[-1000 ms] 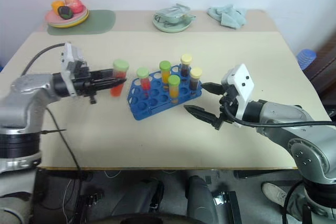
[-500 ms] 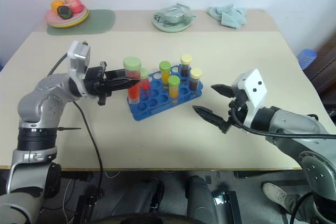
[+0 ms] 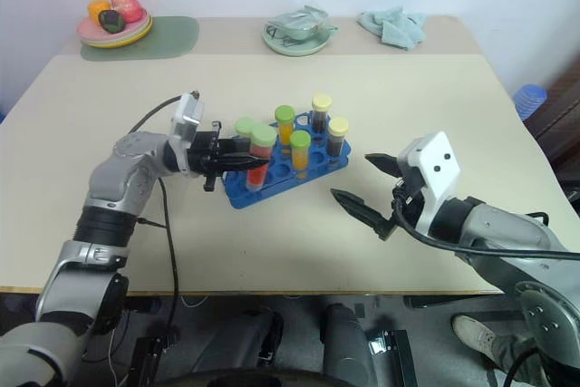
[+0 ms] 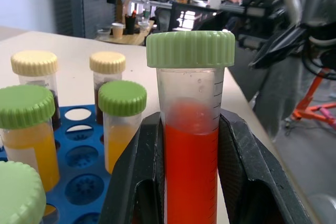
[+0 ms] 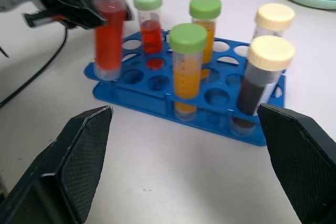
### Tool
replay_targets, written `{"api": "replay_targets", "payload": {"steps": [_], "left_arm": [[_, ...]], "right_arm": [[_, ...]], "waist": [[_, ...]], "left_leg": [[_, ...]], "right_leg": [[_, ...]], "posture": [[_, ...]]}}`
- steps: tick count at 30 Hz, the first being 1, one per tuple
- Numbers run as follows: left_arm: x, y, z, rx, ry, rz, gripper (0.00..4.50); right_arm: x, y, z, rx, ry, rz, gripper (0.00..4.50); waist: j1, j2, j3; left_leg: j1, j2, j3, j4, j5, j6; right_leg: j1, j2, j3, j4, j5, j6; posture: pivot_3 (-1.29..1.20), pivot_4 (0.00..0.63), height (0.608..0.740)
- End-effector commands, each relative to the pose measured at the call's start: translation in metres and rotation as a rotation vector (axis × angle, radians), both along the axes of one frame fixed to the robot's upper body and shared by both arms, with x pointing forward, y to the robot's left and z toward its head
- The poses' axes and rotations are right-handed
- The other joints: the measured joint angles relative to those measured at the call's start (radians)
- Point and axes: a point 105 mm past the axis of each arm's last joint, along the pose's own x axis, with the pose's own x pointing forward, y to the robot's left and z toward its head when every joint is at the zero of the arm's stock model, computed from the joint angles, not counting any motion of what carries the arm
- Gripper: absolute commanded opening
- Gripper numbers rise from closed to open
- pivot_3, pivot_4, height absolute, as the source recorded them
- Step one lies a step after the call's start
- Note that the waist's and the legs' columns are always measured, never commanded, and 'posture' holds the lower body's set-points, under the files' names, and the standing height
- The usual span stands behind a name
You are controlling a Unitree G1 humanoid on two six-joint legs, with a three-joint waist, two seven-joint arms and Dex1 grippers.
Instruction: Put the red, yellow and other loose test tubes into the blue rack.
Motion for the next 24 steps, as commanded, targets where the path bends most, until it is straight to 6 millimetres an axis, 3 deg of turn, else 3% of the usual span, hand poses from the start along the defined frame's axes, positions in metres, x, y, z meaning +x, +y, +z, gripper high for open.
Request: {"api": "replay_targets", "payload": {"steps": [1,10,24], "left_arm": [[-0.002,-0.003,0.007,-0.016,-0.084,0.026,0.75],[-0.003,-0.014,0.002,-0.029,-0.128,0.136,0.75],[0.005,-0.012,-0.016,-0.01,-0.094,0.259,0.75]], "right_arm": [[-0.005,0.003,0.011,0.016,-0.054,0.002,4.5],[-0.004,0.005,0.01,0.025,-0.05,0.004,4.5],[-0.002,0.006,0.012,0.032,-0.047,-0.002,4.5]], "waist": [[-0.002,0.0,0.0],[0.0,0.0,0.0],[-0.001,0.0,0.0]], "left_leg": [[0.0,0.0,0.0,0.0,0.0,0.0],[0.0,0.0,0.0,0.0,0.0,0.0],[0.001,0.0,0.0,0.0,0.0,0.0]], "right_leg": [[0.0,0.0,0.0,0.0,0.0,0.0],[0.0,0.0,0.0,0.0,0.0,0.0],[0.0,0.0,0.0,0.0,0.0,0.0]], "posture": [[0.0,0.15,0.74],[0.0,0.15,0.74],[0.0,0.15,0.74]]}}
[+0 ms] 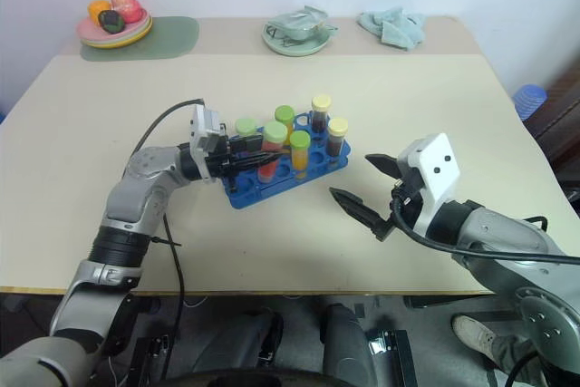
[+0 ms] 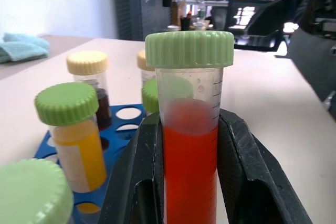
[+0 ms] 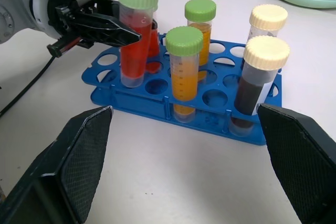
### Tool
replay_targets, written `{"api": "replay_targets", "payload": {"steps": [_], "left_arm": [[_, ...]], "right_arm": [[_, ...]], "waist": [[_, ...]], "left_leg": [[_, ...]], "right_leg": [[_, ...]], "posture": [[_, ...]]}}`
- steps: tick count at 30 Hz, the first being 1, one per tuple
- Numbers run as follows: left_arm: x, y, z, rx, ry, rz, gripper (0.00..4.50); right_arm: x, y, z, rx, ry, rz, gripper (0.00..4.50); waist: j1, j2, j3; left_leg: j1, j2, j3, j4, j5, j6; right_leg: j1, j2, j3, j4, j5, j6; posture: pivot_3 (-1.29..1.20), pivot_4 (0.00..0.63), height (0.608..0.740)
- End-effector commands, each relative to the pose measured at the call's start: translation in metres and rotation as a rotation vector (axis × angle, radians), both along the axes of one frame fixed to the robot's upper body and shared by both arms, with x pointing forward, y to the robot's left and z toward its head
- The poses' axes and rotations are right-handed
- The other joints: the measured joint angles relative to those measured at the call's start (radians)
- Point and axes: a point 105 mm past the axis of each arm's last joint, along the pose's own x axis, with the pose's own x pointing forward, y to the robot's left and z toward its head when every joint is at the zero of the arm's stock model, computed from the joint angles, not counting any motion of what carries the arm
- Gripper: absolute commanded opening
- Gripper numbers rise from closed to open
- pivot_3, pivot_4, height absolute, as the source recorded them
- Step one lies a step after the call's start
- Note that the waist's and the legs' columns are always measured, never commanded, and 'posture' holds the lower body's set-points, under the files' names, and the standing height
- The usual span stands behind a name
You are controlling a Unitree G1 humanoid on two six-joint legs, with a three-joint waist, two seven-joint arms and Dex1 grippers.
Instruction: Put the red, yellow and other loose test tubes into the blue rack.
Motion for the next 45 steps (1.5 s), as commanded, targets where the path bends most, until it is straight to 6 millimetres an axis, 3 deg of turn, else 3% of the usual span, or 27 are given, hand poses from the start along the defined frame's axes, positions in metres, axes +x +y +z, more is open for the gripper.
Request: {"api": "replay_targets", "payload": {"steps": [1,13,22,28,31,35,40,45], "left_arm": [[-0.004,-0.001,-0.006,0.018,0.012,0.004,0.75],[-0.006,0.0,-0.017,0.01,0.05,0.042,0.75],[-0.004,0.015,-0.031,0.007,0.065,0.074,0.75],[-0.01,0.026,-0.024,-0.025,0.065,0.072,3.75],[-0.019,0.035,-0.016,-0.038,0.054,0.051,3.75],[-0.029,0.058,-0.018,0.027,0.039,0.112,3.75],[-0.03,0.11,-0.033,0.062,0.062,0.323,3.75],[-0.047,0.152,-0.042,0.165,0.185,0.374,3.75]], "right_arm": [[-0.002,0.003,0.01,0.006,-0.043,0.014,4.5],[-0.002,0.004,0.01,0.009,-0.043,0.011,4.5],[-0.012,-0.001,0.003,-0.009,0.003,0.019,4.5],[-0.014,-0.003,0.0,-0.011,0.012,0.021,4.5],[-0.015,-0.004,-0.002,-0.008,0.018,0.024,4.5],[-0.016,-0.006,-0.01,0.0,0.039,0.027,4.5],[-0.017,-0.016,-0.022,0.009,0.074,-0.013,4.5],[-0.019,-0.029,-0.035,0.0,0.098,-0.058,4.5]], "waist": [[0.001,0.0,0.0],[0.001,0.0,-0.001],[0.0,0.0,-0.001],[0.0,0.001,-0.001],[0.001,0.001,-0.001],[-0.001,0.001,-0.001],[0.002,0.002,-0.001],[0.001,0.002,-0.002]], "left_leg": [[0.0,0.0,0.0,0.0,0.0,0.0],[0.001,0.0,0.0,0.0,0.0,0.0],[0.002,0.0,0.0,0.0,0.0,0.0],[0.002,0.001,0.001,-0.001,0.0,0.0],[0.002,0.001,0.001,-0.001,0.0,0.0],[0.002,0.001,0.001,-0.002,0.0,0.0],[0.003,0.001,0.001,-0.002,0.0,0.001],[0.004,0.002,0.001,-0.003,-0.001,0.001]], "right_leg": [[0.0,0.0,0.0,0.0,0.0,0.0],[0.001,0.0,0.0,0.0,0.0,0.0],[0.001,0.0,0.0,0.0,0.0,0.0],[0.001,0.001,0.001,0.0,0.0,0.0],[0.001,0.001,0.001,-0.001,0.0,0.0],[0.001,0.001,0.001,-0.002,0.0,0.0],[0.003,0.001,0.001,-0.002,0.0,0.0],[0.003,0.002,0.001,-0.003,0.0,0.0]], "posture": [[0.0,0.15,0.74],[0.0,0.15,0.74],[0.0,0.15,0.74],[0.0,0.15,0.74],[0.0,0.15,0.74],[0.0,0.15,0.74],[0.0,0.15,0.74],[0.0,0.15,0.74]]}}
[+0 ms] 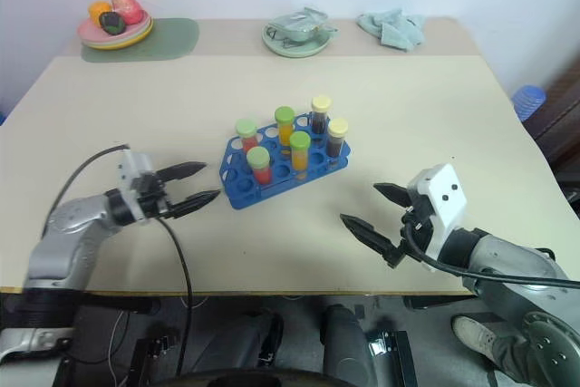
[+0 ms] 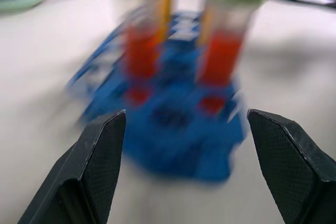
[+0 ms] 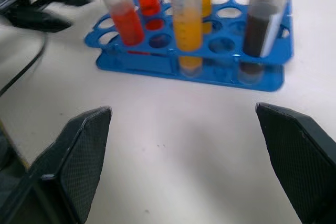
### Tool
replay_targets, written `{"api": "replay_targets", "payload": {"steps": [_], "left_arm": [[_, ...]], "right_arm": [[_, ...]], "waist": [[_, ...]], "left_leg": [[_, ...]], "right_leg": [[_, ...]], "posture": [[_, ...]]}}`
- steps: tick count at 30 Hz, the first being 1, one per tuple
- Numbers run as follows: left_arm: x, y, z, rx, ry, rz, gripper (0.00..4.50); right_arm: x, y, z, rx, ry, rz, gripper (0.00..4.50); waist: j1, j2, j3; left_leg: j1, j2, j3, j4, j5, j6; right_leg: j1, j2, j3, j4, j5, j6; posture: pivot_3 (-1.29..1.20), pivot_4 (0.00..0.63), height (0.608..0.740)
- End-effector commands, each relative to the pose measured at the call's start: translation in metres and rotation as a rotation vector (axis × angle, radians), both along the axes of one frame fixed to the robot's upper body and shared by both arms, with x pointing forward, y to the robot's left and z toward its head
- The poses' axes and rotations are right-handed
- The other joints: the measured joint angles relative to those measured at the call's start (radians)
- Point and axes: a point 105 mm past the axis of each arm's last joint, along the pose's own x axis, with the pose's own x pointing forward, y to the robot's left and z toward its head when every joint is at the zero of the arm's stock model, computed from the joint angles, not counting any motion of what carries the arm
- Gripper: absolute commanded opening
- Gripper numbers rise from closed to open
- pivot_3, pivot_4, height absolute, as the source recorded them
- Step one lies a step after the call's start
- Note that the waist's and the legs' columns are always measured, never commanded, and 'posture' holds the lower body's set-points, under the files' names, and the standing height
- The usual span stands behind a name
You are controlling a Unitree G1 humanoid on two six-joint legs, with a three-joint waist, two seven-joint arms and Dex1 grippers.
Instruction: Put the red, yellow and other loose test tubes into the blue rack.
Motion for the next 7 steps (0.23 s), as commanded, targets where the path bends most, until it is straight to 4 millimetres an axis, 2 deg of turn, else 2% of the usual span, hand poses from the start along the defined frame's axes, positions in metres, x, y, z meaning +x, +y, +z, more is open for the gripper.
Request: {"api": "replay_targets", "payload": {"steps": [1,7], "left_arm": [[-0.01,0.022,0.013,0.027,0.002,0.021,3.75],[-0.023,0.041,0.02,0.068,0.029,0.004,3.75]], "right_arm": [[-0.001,-0.008,0.005,-0.007,-0.047,-0.025,4.5],[-0.006,-0.023,-0.001,-0.033,-0.04,-0.077,4.5]], "waist": [[0.002,0.001,0.0],[0.003,0.001,0.0]], "left_leg": [[0.0,0.0,0.0,0.0,0.0,0.0],[0.007,0.001,0.0,-0.002,-0.001,0.002]], "right_leg": [[0.001,0.0,0.0,0.0,0.0,0.0],[0.009,0.0,-0.001,-0.005,0.0,0.0]], "posture": [[0.0,0.15,0.74],[0.0,0.15,0.74]]}}
